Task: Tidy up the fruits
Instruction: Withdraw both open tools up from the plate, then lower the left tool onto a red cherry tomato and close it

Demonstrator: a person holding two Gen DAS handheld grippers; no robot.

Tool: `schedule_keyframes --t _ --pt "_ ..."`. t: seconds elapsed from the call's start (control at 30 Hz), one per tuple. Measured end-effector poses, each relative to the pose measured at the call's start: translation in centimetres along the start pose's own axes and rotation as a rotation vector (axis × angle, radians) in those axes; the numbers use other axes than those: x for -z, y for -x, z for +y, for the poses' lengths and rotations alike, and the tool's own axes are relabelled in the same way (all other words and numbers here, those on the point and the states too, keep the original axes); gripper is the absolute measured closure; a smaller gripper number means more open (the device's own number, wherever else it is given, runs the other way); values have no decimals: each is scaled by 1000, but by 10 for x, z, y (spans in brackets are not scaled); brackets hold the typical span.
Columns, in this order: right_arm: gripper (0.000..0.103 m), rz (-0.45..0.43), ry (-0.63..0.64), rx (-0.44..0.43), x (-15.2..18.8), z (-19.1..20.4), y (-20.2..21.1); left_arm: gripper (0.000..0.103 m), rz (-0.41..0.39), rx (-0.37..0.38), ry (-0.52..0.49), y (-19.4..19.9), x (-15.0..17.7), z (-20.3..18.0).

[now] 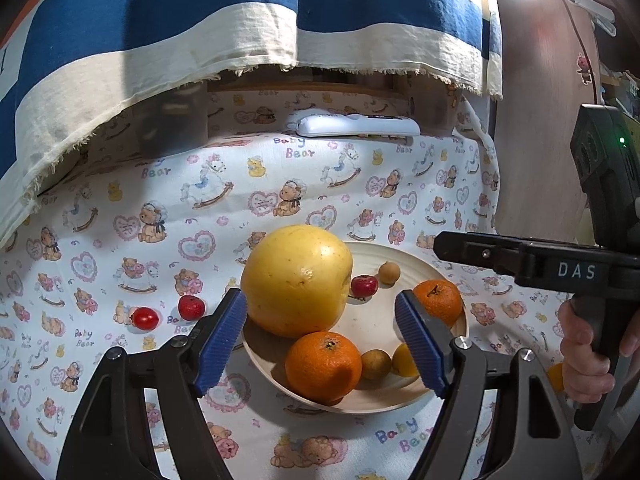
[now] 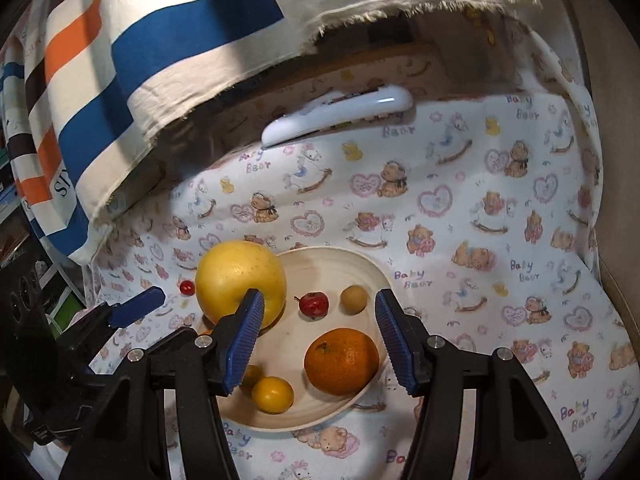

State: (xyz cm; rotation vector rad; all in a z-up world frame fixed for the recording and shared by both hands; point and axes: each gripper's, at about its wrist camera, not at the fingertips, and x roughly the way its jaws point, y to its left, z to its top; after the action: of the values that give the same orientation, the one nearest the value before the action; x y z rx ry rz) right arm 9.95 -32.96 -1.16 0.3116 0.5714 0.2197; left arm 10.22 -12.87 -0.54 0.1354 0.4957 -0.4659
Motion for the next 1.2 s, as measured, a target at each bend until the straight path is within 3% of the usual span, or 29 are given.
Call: schedule_keyframes --t 0.3,0.43,0.53,0.6,0.77,0.83,1.03,1.13,1.2 --pt "43 -6 86 14 3 20 5 28 -38 -25 -4 17 -8 12" --pt "43 -21 124 12 4 32 8 28 -28 -98 -100 38 -5 29" --pt "43 -23 152 31 5 41 5 16 -67 -155 -133 65 0 50" --pt "43 -33 176 74 6 47 4 9 -84 -160 -114 77 1 66" --pt "43 -59 204 109 1 61 11 6 -89 -210 -27 84 -2 105" --pt "43 -73 220 115 -3 69 16 3 -97 -263 24 84 -5 119" --pt "39 -97 259 125 -21 98 22 1 -162 -299 48 92 -20 128" --pt "39 -115 266 141 -32 113 22 1 -140 -297 64 84 -32 131" --pt "39 -130 261 169 -38 124 20 1 -79 -315 76 70 -38 134"
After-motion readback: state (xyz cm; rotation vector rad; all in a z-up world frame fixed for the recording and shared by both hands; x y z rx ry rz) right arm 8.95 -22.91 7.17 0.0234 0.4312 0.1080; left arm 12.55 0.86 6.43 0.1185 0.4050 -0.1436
